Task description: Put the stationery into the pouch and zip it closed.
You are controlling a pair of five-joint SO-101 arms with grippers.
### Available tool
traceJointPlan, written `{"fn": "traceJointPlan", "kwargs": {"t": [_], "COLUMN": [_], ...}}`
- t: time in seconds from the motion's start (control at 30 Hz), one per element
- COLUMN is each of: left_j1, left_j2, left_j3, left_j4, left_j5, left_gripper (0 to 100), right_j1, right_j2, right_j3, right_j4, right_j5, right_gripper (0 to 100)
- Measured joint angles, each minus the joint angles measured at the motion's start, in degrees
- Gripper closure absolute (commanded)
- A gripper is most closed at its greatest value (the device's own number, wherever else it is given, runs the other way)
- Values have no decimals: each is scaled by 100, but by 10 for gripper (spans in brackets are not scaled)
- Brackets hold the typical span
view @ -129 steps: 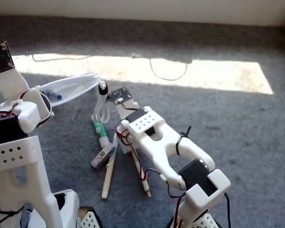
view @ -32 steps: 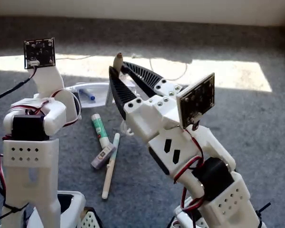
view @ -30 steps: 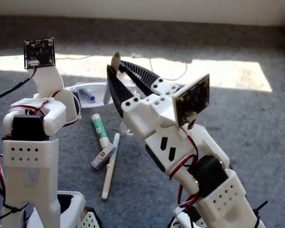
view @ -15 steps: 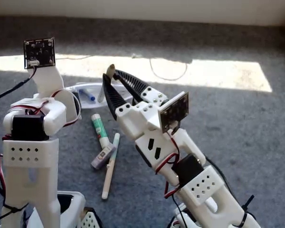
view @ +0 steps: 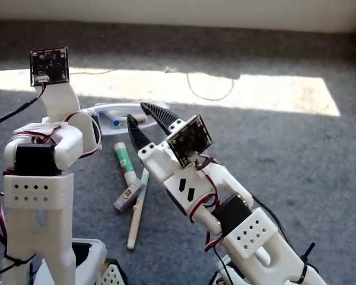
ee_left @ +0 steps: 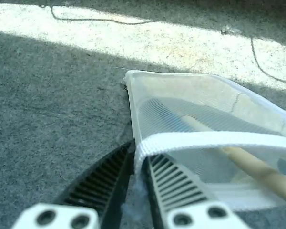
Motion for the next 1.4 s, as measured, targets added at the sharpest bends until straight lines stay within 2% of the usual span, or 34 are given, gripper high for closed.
{"fn": "traceJointPlan", "kwargs": {"t": [0.2,0.33,0.6,0.83,1.1,1.4], "left_j1": [0,0,-343,-879,-1398,-1732], "left_j2": [0,0,0,0,0,0], "left_j3": [0,0,0,0,0,0], "left_j4": [0,0,0,0,0,0], "left_j5": [0,0,0,0,0,0], "left_gripper": [994,994,994,994,994,994], "right_j1": [-79,-79,-79,-79,-79,-88], "right_j2": [0,0,0,0,105,1846], "right_j3": [-35,-571,-1688,-1811,-1793,-1793], "right_j4": [237,1064,3121,4149,4501,4501], "right_j5": [0,-44,-914,-1424,-1925,-2752], "right_gripper": [849,849,850,850,850,850]}}
